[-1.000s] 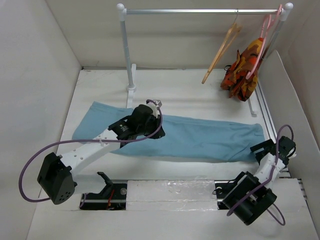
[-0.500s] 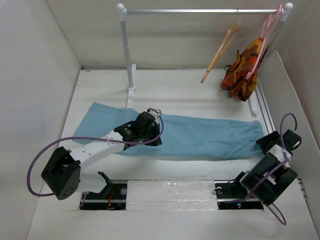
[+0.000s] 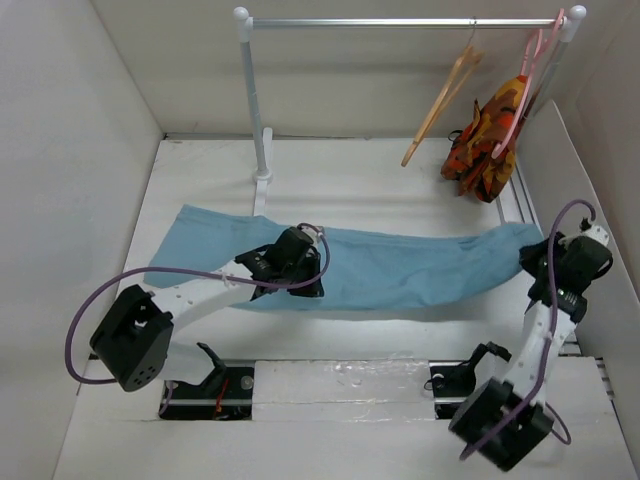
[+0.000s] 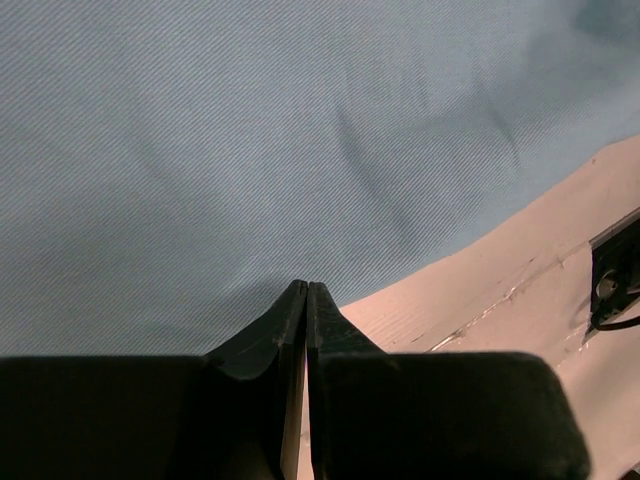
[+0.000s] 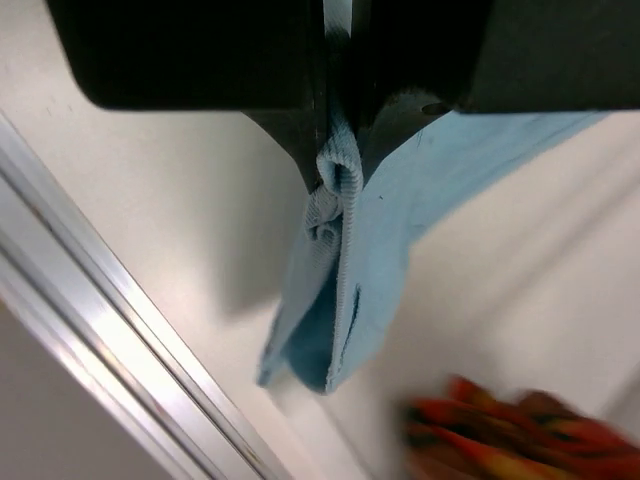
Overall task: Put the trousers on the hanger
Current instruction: Fold the trousers
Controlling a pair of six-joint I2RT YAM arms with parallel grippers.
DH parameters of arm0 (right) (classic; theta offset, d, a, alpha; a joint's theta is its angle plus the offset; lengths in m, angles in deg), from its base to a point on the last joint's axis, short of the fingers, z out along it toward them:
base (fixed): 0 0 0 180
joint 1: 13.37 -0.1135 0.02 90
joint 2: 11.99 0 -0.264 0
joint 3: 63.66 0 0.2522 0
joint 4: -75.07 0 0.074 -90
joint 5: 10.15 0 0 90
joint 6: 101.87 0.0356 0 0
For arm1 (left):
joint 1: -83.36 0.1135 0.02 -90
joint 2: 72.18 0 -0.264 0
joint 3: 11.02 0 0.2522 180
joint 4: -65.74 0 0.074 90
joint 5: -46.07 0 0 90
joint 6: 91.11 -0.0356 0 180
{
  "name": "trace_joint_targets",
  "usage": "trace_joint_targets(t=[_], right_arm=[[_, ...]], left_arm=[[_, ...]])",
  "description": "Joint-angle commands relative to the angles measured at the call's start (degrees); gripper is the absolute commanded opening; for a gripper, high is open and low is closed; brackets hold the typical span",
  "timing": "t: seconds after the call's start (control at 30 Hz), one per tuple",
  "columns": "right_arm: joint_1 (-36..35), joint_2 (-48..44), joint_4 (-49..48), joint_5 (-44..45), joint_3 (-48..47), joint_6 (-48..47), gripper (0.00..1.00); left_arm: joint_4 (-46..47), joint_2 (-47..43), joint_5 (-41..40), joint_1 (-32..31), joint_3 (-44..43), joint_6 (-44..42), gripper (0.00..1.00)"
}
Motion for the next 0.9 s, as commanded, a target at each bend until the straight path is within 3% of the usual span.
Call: trace_joint_targets(t=[0.0,0.13,0.33,0.53,0.73,0.83,0.87], right_arm=[[-4.75,-10.39,2.41,-1.58,-7.58,0.35,0.0],[-6.07,-13.23,6.89,-3.25,-15.57,-1.48,0.0],[-6.07,-6.12,17.35,-5.8,-34.64,-12.55,0.0],[-12.91,-1.19,26.49,3.42,-51.5,-22.05,0.0],[-19.95,2.07,28.0,-1.31,-55.32,-25.49,0.0],[-26.01,1.89,26.51,-4.3,-53.74,-24.61,0.0],[-32.03,2.33,24.06,-5.61,-51.82,-22.34,0.0]], left_arm=[[2.16,1.75,2.07,-0.86,-0.3,0.44,0.0],[2.17,5.52,-0.65,-5.42,-2.68,0.7,0.0],[4.1,12.03,-2.84,-14.04,-8.3,3.16,0.0],[7.0,22.92,-1.9,-19.66,-16.82,6.58,0.0],[4.55,36.63,-2.15,-26.6,-32.54,9.31,0.0],[4.18,38.49,-1.54,-27.23,-32.74,11.59,0.0],[3.58,34.66,-4.76,-27.23,-30.22,12.56,0.0]])
